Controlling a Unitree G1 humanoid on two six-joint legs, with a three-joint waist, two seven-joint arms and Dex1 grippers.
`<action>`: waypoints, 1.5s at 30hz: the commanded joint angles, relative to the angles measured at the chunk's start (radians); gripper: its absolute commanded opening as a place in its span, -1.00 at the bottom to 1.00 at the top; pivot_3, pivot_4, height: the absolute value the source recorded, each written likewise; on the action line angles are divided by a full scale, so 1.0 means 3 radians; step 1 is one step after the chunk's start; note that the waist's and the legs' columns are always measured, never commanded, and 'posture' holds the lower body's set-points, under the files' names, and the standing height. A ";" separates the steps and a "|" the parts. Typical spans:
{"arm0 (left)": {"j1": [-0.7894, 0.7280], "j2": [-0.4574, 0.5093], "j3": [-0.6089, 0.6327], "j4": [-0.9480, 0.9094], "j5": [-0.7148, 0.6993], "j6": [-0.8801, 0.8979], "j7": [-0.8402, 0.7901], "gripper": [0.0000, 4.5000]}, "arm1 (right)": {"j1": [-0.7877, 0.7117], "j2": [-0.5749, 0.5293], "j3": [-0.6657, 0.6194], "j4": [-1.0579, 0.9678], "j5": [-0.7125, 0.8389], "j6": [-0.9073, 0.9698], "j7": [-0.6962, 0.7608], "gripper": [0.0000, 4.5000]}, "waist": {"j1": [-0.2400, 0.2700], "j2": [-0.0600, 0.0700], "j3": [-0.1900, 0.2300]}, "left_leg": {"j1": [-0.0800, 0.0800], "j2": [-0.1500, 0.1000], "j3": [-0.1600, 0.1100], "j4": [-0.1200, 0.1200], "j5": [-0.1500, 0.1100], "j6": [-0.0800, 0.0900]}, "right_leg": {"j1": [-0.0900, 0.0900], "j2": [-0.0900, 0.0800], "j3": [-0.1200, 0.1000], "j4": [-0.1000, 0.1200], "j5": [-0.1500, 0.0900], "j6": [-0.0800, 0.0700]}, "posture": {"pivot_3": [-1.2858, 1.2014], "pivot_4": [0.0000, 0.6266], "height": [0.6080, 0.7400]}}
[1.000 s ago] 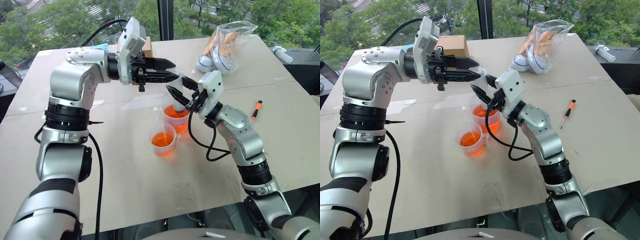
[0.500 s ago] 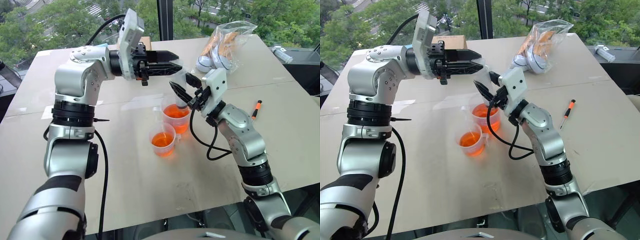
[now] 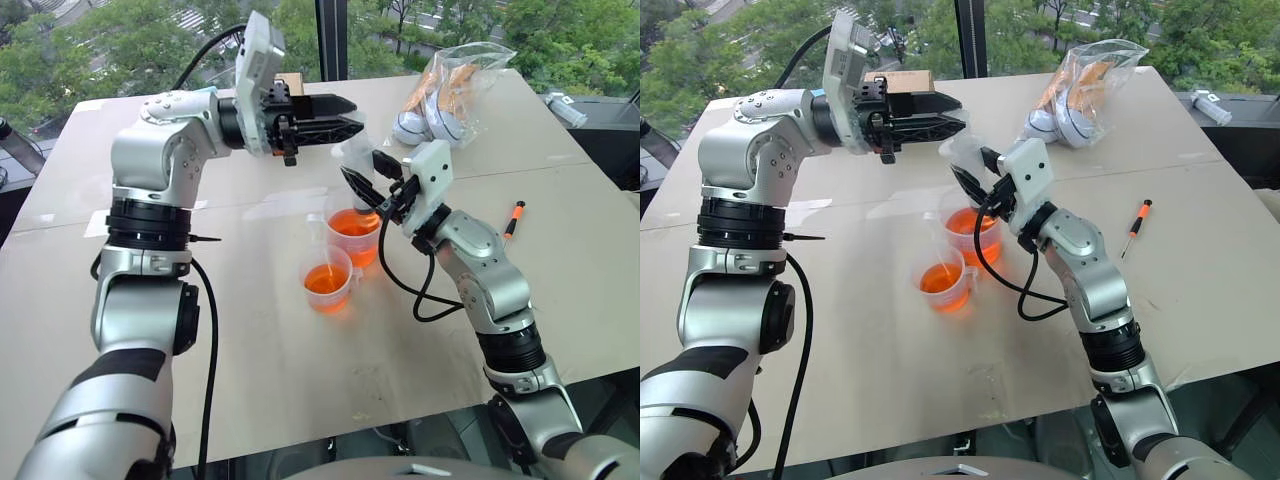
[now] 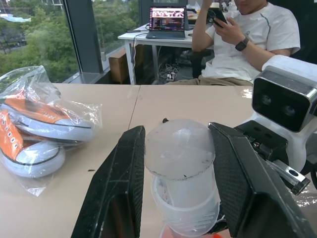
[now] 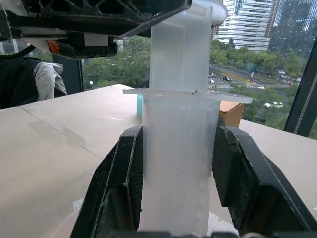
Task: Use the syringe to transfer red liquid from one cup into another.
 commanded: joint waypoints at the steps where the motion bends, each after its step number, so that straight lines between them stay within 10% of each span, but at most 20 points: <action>1: -0.0292 0.0051 0.0345 -0.0007 -0.0010 -0.0266 0.0247 -0.38 | 0.0085 0.0017 0.0168 -0.0024 -0.0008 0.0015 0.0102 -0.30 | 0.0000 0.0000 0.0000 | 0.0000 0.0000 0.0000 0.0000 0.0000 0.0000 | 0.0000 0.0000 0.0000 0.0000 0.0000 0.0000 | 0.03 -0.52 1.00; 3: -0.0291 0.0059 0.0333 0.0018 0.0033 -0.0357 0.0246 -0.38 | 0.0081 0.0021 0.0167 -0.0019 -0.0008 -0.0006 0.0101 -0.30 | 0.0000 0.0000 0.0000 | 0.0000 0.0000 0.0000 0.0000 0.0000 0.0000 | 0.0000 0.0000 0.0000 0.0000 0.0000 0.0000 | 0.03 -0.52 1.00; 8: -0.0322 0.0042 0.0364 0.0065 0.0028 -0.0432 0.0304 0.64 | 0.0075 0.0042 0.0151 0.0008 0.0002 -0.0099 0.0116 -0.30 | 0.0000 0.0000 0.0000 | 0.0000 0.0000 -0.0001 0.0000 0.0000 0.0000 | 0.0000 0.0000 0.0000 0.0000 0.0000 0.0000 | 0.03 -0.52 1.00; 45: 0.0079 0.0208 0.0664 -0.0343 -0.0223 -0.0083 0.0481 0.64 | -0.0477 0.0122 -0.0533 0.0056 0.1049 0.0310 0.0287 -0.30 | -0.0001 0.0000 0.0000 | 0.0000 0.0000 -0.0002 0.0001 0.0001 -0.0002 | 0.0000 0.0000 -0.0001 0.0002 0.0000 0.0000 | 0.03 -0.52 1.00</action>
